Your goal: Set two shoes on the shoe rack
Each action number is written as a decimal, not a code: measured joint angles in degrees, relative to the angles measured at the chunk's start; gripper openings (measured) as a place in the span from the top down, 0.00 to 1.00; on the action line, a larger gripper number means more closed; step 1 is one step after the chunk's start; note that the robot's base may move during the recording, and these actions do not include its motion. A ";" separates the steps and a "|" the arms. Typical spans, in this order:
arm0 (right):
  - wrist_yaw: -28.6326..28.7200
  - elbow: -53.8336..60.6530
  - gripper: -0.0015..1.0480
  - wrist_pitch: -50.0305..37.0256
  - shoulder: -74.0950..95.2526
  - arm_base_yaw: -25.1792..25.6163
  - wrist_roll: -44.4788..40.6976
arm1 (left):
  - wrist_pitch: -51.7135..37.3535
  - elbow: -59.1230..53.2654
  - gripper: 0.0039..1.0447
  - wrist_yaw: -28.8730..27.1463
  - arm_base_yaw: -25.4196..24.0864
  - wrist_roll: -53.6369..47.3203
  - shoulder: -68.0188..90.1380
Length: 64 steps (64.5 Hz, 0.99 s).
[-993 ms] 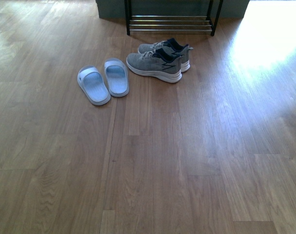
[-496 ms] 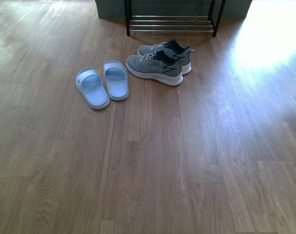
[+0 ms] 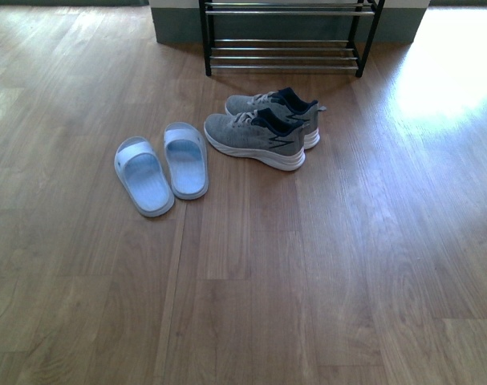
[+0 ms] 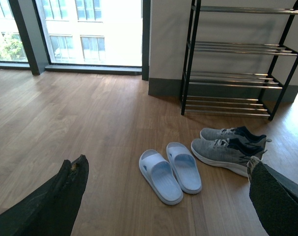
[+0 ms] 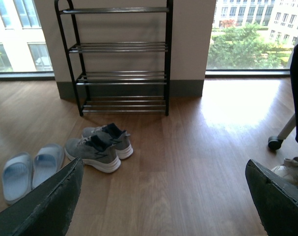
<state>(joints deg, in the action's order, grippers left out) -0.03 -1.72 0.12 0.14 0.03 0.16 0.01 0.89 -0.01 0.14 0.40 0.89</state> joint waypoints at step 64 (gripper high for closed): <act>0.04 0.02 0.09 0.00 -0.02 0.00 0.00 | 0.00 0.00 0.09 -0.02 0.00 0.00 0.00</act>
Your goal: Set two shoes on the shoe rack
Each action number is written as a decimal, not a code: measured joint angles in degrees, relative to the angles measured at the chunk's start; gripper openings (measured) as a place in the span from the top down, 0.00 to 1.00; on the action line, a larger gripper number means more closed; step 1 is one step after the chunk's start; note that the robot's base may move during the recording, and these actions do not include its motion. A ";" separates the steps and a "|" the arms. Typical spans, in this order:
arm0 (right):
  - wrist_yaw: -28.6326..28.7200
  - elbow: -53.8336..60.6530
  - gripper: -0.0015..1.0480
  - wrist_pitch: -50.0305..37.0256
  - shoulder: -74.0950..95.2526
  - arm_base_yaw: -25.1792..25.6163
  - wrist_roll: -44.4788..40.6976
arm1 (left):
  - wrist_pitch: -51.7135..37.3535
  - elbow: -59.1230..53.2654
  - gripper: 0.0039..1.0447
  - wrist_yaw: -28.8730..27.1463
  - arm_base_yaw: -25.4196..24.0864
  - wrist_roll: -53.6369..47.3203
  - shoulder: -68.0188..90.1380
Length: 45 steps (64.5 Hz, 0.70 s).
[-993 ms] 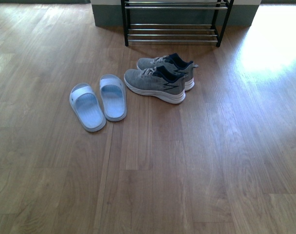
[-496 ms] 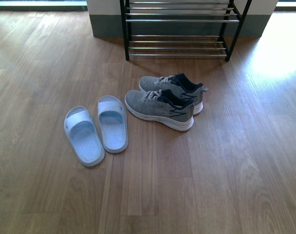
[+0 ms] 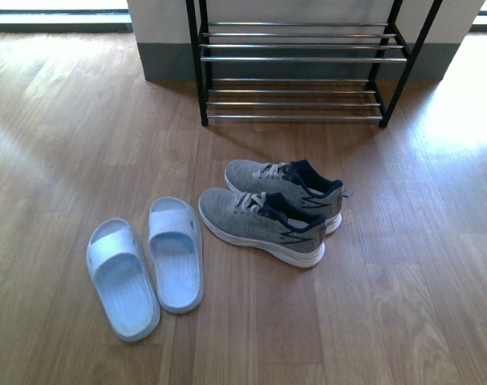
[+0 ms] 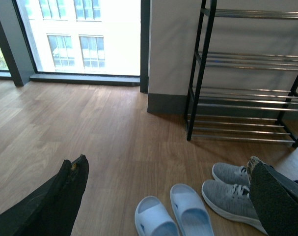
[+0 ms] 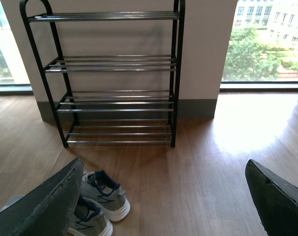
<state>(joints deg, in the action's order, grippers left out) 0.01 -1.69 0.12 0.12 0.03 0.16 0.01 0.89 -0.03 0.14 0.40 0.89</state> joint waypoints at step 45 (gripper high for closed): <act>0.00 0.00 0.09 0.00 0.04 0.00 0.00 | 0.00 0.00 0.09 0.02 0.00 0.00 0.00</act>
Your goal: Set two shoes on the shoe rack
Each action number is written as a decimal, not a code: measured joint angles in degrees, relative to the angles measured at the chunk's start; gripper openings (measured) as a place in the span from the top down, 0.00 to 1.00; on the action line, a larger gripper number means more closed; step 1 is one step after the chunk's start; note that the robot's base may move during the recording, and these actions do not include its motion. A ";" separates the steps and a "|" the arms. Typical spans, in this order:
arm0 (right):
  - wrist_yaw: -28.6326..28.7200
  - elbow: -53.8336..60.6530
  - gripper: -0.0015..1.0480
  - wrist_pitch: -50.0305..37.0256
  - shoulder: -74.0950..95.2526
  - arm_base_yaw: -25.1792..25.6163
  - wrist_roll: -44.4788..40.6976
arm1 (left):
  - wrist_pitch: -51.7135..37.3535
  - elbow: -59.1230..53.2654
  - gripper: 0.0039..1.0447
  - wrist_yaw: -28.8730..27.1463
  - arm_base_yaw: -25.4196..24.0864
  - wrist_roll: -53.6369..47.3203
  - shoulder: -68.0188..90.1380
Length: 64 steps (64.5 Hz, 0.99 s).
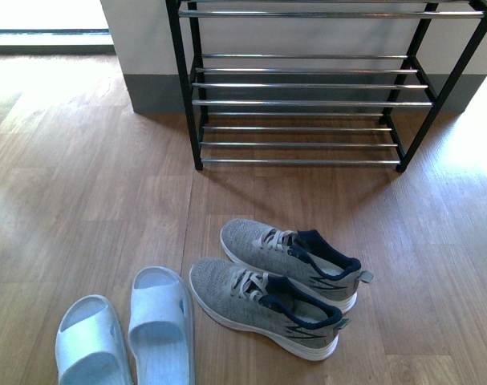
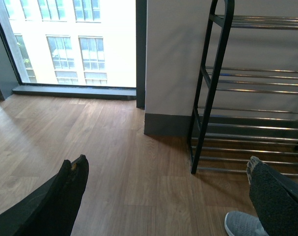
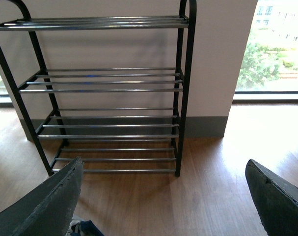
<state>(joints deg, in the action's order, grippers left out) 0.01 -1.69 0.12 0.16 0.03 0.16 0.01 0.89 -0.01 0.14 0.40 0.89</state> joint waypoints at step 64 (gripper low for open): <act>9.55 -57.16 0.09 -29.59 145.48 -9.90 -18.25 | 0.00 0.00 0.09 0.00 0.00 0.00 0.02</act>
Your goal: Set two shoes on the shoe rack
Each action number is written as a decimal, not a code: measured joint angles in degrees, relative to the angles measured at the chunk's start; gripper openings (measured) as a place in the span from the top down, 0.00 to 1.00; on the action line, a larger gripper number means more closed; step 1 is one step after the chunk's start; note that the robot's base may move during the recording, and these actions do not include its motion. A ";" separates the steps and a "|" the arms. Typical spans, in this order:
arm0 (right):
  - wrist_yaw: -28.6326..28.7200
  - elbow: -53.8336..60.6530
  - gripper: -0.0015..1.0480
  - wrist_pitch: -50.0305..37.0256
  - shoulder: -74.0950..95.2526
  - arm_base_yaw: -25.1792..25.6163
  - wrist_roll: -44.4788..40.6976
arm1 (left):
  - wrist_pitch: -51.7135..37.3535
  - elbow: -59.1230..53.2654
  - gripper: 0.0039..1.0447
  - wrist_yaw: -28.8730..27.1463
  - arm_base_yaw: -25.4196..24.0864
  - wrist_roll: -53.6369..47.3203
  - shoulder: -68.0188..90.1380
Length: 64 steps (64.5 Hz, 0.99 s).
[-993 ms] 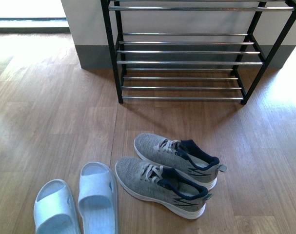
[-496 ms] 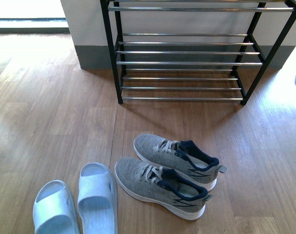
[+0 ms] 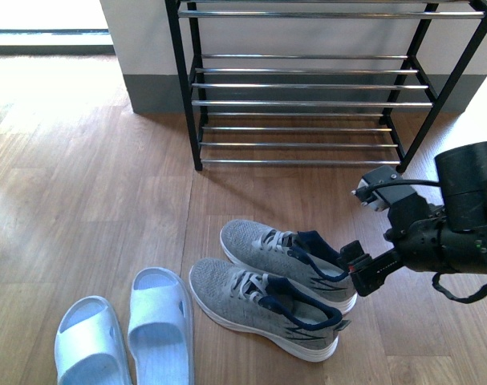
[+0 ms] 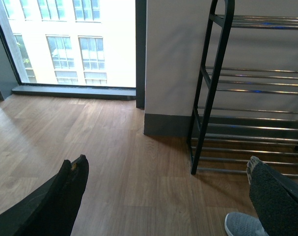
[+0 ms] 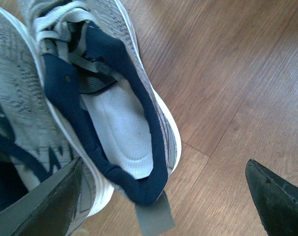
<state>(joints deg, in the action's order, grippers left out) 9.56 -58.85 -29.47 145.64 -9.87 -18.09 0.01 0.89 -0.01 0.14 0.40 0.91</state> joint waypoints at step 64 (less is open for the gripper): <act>2.49 -19.39 0.87 12.61 14.49 -1.05 -4.02 | 0.00 0.00 0.09 0.00 0.00 0.00 0.00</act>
<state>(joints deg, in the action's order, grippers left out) 12.05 -78.24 -16.86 160.13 -10.92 -22.11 0.01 0.89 -0.01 0.14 0.40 0.91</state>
